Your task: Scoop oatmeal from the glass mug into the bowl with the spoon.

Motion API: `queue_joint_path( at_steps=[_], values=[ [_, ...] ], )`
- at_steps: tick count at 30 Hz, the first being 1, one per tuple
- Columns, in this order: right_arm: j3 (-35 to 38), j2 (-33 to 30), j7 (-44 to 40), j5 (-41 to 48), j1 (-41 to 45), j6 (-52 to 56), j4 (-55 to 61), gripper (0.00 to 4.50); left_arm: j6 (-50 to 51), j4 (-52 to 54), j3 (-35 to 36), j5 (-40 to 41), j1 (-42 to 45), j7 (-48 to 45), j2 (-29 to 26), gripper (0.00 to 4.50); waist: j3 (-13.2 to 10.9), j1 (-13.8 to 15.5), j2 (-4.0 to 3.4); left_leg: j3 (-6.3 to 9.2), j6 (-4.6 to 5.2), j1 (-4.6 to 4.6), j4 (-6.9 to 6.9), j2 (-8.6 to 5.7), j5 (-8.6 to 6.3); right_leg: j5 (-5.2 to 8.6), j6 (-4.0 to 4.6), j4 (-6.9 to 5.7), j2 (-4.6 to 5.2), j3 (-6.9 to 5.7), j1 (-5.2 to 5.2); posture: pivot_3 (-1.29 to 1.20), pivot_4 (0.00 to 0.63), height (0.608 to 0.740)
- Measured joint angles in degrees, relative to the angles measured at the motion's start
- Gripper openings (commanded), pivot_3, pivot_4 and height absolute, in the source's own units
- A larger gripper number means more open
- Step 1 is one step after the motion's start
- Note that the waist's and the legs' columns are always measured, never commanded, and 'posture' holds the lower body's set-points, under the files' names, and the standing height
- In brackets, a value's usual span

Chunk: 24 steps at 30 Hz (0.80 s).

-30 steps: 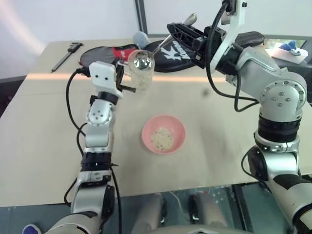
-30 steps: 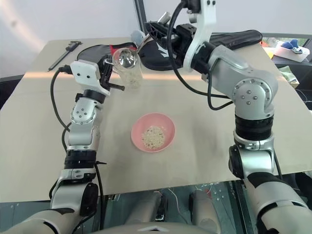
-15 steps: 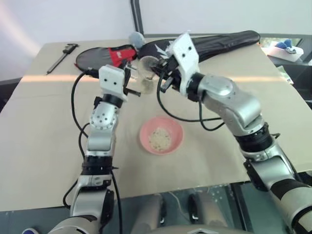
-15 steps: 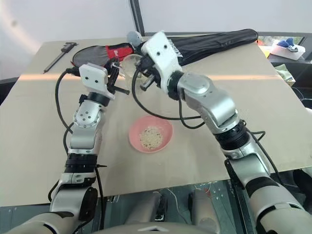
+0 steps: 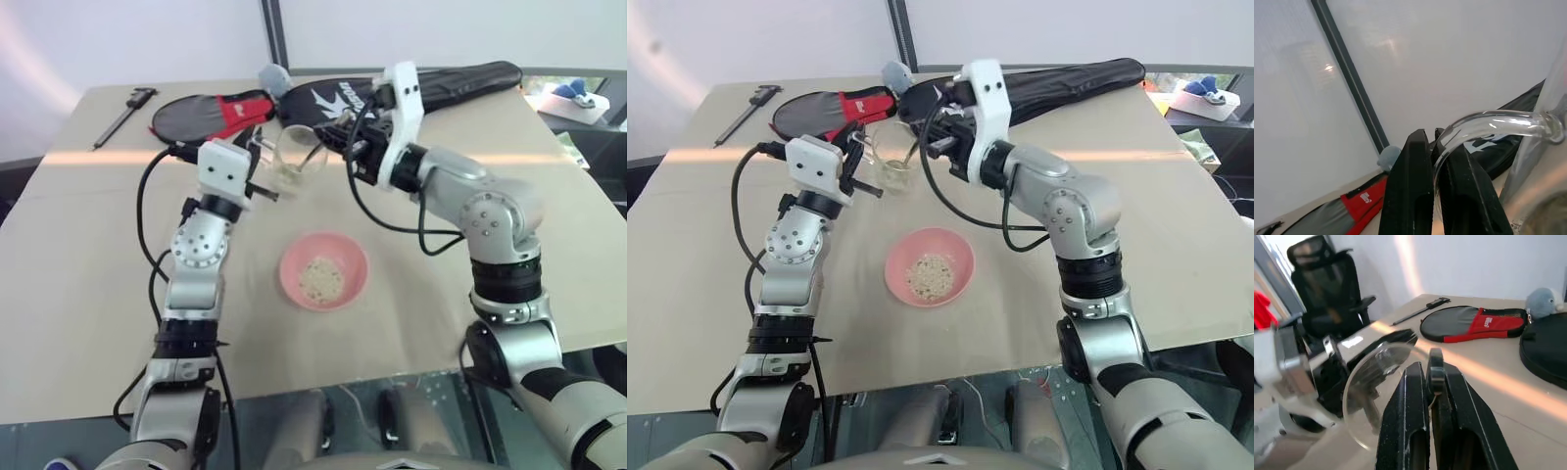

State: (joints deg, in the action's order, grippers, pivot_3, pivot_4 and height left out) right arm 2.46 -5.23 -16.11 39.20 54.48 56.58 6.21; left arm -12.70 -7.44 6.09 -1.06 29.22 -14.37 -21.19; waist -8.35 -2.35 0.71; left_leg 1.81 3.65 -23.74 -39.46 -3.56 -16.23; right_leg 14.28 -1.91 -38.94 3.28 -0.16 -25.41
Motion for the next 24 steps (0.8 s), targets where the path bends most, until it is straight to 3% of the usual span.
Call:
queue_joint_path(
  at_steps=[8,18,24],
  values=[
    [9.4,0.1,5.7,7.6,0.7,8.0,0.0,0.0,-1.9,-5.4,-0.3,-1.7,0.5,-0.7,-1.4,0.06,0.0,0.0,0.0,0.0,0.0,-0.01,0.0,-0.01,0.0,0.0,0.0,0.0,0.01,0.01,0.0,0.0,0.15,0.74],
    [21.1,2.9,19.3,19.6,3.4,15.7,-1.3,0.0,-6.1,-9.0,-1.7,-2.1,2.7,-3.0,-3.7,0.06,0.0,-0.1,-0.01,-0.02,0.0,0.0,0.01,-0.01,0.0,0.0,0.0,-0.03,0.01,0.02,-0.01,0.0,0.15,0.74],
    [23.1,3.3,25.8,25.5,3.9,17.6,-2.8,0.0,-6.8,-9.3,-1.7,-2.1,3.2,-3.4,-4.1,0.06,0.0,-0.1,-0.01,-0.04,0.0,-0.01,0.02,-0.02,0.0,0.0,0.0,-0.02,0.02,0.03,-0.01,0.0,0.15,0.74]
  ],
)
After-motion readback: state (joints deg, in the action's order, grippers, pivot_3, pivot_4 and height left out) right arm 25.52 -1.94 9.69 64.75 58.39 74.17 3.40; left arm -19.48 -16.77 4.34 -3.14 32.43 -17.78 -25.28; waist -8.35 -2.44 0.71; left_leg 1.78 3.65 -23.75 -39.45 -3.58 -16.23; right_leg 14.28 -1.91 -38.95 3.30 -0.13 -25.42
